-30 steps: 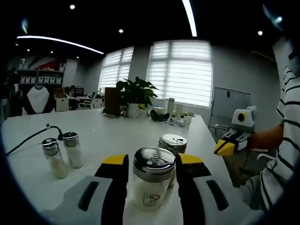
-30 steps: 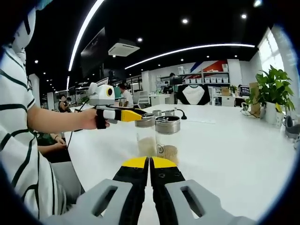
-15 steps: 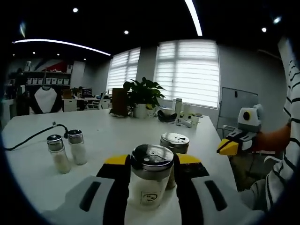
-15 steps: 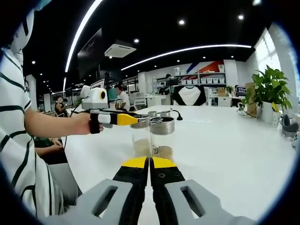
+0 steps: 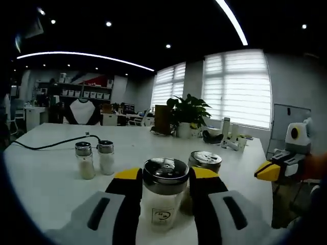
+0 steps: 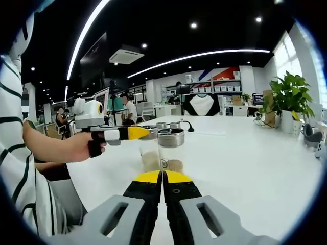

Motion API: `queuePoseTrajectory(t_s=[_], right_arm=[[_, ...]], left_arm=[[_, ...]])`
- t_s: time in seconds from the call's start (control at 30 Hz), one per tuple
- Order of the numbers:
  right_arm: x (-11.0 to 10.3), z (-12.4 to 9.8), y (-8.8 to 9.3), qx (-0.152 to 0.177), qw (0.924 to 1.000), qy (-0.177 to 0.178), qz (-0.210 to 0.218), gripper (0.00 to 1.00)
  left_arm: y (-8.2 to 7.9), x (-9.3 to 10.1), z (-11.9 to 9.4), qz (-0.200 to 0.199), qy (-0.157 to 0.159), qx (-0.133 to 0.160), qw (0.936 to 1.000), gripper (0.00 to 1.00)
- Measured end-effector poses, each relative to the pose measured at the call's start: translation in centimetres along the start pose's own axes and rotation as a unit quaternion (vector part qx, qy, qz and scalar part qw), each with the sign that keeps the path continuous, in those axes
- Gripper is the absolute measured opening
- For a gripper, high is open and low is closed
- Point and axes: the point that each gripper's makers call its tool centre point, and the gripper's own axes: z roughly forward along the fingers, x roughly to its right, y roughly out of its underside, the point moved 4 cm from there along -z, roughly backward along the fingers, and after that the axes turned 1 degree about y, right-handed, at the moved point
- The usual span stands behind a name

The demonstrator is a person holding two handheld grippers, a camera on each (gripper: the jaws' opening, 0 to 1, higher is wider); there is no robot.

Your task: Rotate the seasoning bottle until the label or dispensing opening points toward the visible target arrow and the bottle remains upright within the marked orientation range

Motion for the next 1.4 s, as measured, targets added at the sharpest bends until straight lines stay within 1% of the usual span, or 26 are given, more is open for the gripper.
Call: queuePoseTrajectory(t_s=[0.1, 0.13, 0.17, 0.2, 0.27, 0.33, 0.4, 0.43, 0.47, 0.5, 0.53, 0.57, 0.67, 0.73, 0.77, 0.8, 0.83, 0.9, 0.93, 1.0, 1.07, 1.17, 1.27, 1.3, 1.37, 1.4], right_arm=[[0.1, -0.1, 0.1, 0.000, 1.0000, 0.002, 0.003, 0.00], [0.1, -0.1, 0.1, 0.001, 1.0000, 0.002, 0.003, 0.00], [0.1, -0.1, 0.1, 0.001, 1.0000, 0.002, 0.003, 0.00], [0.0, -0.1, 0.0, 0.001, 1.0000, 0.000, 0.003, 0.00], [-0.2, 0.0, 0.0, 0.000, 1.0000, -0.004, -0.001, 0.00], [-0.2, 0.1, -0.1, 0.000, 1.0000, -0.007, -0.003, 0.00], [-0.3, 0.2, -0.1, 0.001, 1.0000, -0.008, -0.003, 0.00], [-0.3, 0.3, -0.1, 0.000, 0.9999, -0.010, -0.004, 0.00], [-0.3, 0.3, -0.1, 0.000, 0.9999, -0.011, -0.004, 0.00], [-0.4, 0.3, -0.1, -0.001, 0.9999, -0.012, -0.005, 0.00], [-0.5, 0.3, -0.2, -0.001, 0.9999, -0.014, -0.006, 0.00], [-0.5, 0.3, -0.2, -0.001, 0.9998, -0.017, -0.007, 0.00], [-0.8, 0.4, -0.3, -0.002, 0.9997, -0.023, -0.009, 0.00], [-1.0, 0.5, -0.2, -0.004, 0.9996, -0.027, -0.011, 0.00], [-1.0, 0.5, -0.2, -0.004, 0.9995, -0.029, -0.011, 0.00], [-1.2, 0.5, -0.2, -0.005, 0.9994, -0.032, -0.013, 0.00], [-1.3, 0.5, -0.2, -0.006, 0.9993, -0.036, -0.013, 0.00], [-1.5, 0.5, -0.2, -0.006, 0.9991, -0.041, -0.012, 0.00], [-1.6, 0.5, -0.2, -0.006, 0.9989, -0.045, -0.011, 0.00], [-1.7, 0.5, -0.2, -0.007, 0.9988, -0.048, -0.010, 0.00], [-1.8, 0.6, -0.2, -0.007, 0.9987, -0.050, -0.009, 0.00], [-1.9, 0.6, -0.2, -0.006, 0.9986, -0.051, -0.009, 0.00], [-1.8, 0.6, -0.3, -0.006, 0.9986, -0.051, -0.008, 0.00], [-1.8, 0.6, -0.3, -0.006, 0.9987, -0.051, -0.007, 0.00], [-1.7, 0.6, -0.3, -0.005, 0.9987, -0.050, -0.007, 0.00], [-1.7, 0.6, -0.3, -0.005, 0.9987, -0.050, -0.007, 0.00]], left_arm=[[0.0, -0.2, 0.0, 0.001, 0.003, -0.005, 1.0000, 0.40], [0.4, 0.0, 0.1, 0.009, 0.020, -0.027, 0.9994, 0.41], [0.6, 0.0, 0.1, 0.009, 0.026, -0.036, 0.9990, 0.44], [0.4, -0.2, 0.0, 0.017, 0.023, -0.034, 0.9990, 0.47], [0.0, -0.5, -0.3, 0.026, 0.031, -0.033, 0.9986, 0.51], [-0.3, -0.9, -0.5, 0.030, 0.037, -0.030, 0.9984, 0.52], [-0.7, -1.0, -0.5, 0.028, 0.064, -0.027, 0.9972, 0.51], [-0.8, -0.7, -0.4, 0.029, 0.086, -0.026, 0.9955, 0.49], [-0.8, -0.4, -0.4, 0.026, 0.113, -0.028, 0.9929, 0.44], [-0.8, -0.2, -0.4, 0.032, 0.131, -0.032, 0.9903, 0.41], [-0.5, -0.6, -0.5, 0.045, 0.125, -0.041, 0.9903, 0.42], [-0.4, -0.7, -0.4, 0.046, 0.134, -0.047, 0.9888, 0.42], [-0.3, -1.1, -0.3, 0.027, 0.134, -0.041, 0.9898, 0.44], [-0.5, -1.0, -0.2, 0.014, 0.152, -0.034, 0.9878, 0.43], [-0.6, -1.0, -0.1, 0.014, 0.157, -0.032, 0.9870, 0.43], [-0.5, -0.8, 0.1, 0.011, 0.179, -0.033, 0.9832, 0.43], [-0.4, -1.0, 0.2, 0.004, 0.181, -0.039, 0.9827, 0.43], [-0.5, -0.8, 0.3, -0.031, 0.204, -0.037, 0.9778, 0.44], [-0.6, -1.1, 0.4, -0.029, 0.202, -0.034, 0.9783, 0.45], [-0.7, -1.0, 0.4, -0.009, 0.207, -0.033, 0.9778, 0.45], [-0.7, -1.0, 0.5, -0.006, 0.207, -0.037, 0.9777, 0.45], [-0.8, -0.8, 0.6, -0.002, 0.217, -0.034, 0.9756, 0.45], [-0.5, -0.9, 0.7, 0.017, 0.219, -0.043, 0.9746, 0.43], [-0.4, -1.0, 0.7, 0.013, 0.218, -0.046, 0.9747, 0.43], [-0.5, -1.0, 0.7, 0.000, 0.218, -0.043, 0.9750, 0.42], [-0.5, -1.0, 0.7, 0.002, 0.217, -0.044, 0.9751, 0.42]])
